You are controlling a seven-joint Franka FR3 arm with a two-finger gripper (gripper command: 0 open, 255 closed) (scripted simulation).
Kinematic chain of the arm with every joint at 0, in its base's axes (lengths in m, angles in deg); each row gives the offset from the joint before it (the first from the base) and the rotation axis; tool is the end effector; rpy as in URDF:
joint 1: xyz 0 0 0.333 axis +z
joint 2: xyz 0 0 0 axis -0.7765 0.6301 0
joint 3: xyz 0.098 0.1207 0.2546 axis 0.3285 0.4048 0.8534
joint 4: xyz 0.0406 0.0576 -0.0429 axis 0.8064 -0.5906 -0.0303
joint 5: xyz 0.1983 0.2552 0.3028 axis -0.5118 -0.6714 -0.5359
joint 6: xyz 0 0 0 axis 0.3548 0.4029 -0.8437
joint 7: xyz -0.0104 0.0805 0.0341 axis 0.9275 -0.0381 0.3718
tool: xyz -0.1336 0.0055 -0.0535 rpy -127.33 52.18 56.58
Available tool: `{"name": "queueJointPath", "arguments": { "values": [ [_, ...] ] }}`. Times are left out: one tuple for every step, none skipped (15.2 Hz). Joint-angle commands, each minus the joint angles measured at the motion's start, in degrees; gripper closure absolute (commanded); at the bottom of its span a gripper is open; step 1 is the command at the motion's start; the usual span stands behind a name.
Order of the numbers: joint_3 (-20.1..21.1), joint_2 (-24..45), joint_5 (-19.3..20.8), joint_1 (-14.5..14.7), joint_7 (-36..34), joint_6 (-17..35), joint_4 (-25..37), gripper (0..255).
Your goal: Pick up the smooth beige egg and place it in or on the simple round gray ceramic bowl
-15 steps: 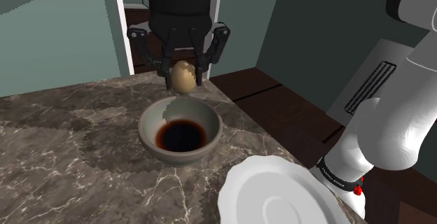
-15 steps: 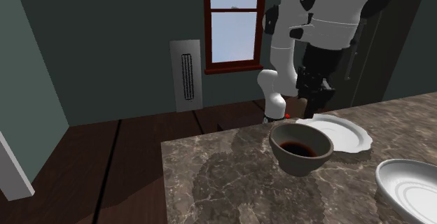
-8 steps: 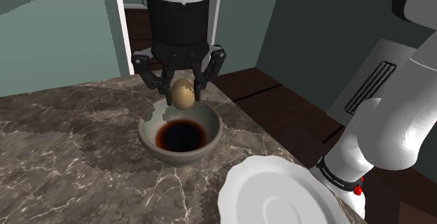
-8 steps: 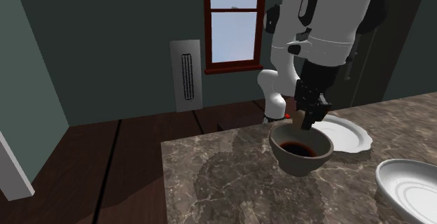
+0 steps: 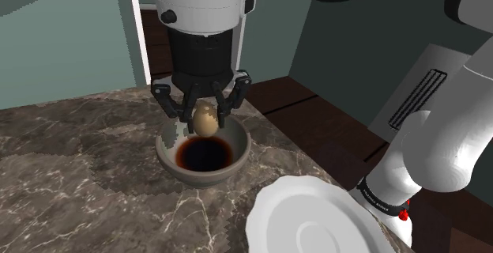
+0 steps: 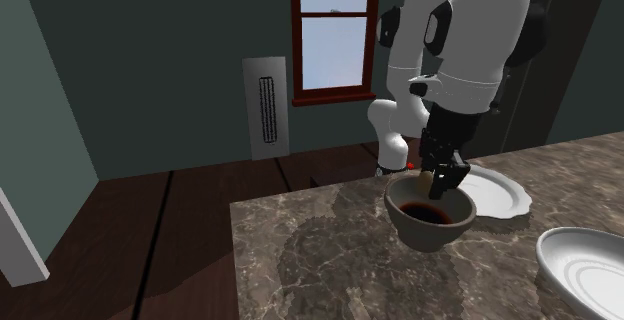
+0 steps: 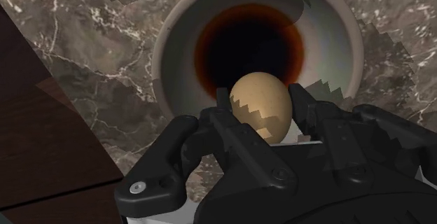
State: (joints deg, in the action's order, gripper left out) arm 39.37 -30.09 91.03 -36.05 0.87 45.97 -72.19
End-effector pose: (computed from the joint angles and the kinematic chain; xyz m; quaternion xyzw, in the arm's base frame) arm 0.3388 0.5059 0.4912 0.9773 -0.2060 0.0238 0.0441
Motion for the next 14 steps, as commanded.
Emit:
{"name": "queueJointPath", "arguments": {
  "values": [
    [0.0,-0.1,0.0,0.0,0.0,0.1,-0.1,255],
    [0.0,-0.1,0.0,0.0,0.0,0.1,-0.1,255],
    [0.0,-0.1,0.0,0.0,0.0,0.1,-0.1,255],
    [0.0,-0.1,0.0,0.0,0.0,0.1,-0.1,255],
    [0.0,-0.1,0.0,0.0,0.0,0.1,-0.1,0],
    [0.0,-0.1,0.0,0.0,0.0,0.1,-0.1,0],
    [0.0,-0.1,0.0,0.0,0.0,0.1,-0.1,0],
    [0.0,-0.1,0.0,0.0,0.0,0.1,-0.1,0],
    [0.0,-0.1,0.0,0.0,0.0,0.1,-0.1,0],
    [0.0,-0.1,0.0,0.0,0.0,0.1,-0.1,0],
    [0.1,0.4,0.2,0.2,-0.2,-1.9,2.2,0],
    [0.3,0.9,0.6,0.4,-0.4,-4.0,4.6,0],
    [0.5,1.6,1.0,0.7,-0.7,-6.1,7.2,0],
    [0.7,2.3,1.4,1.0,-0.9,-7.8,9.3,0]
  ]
}}
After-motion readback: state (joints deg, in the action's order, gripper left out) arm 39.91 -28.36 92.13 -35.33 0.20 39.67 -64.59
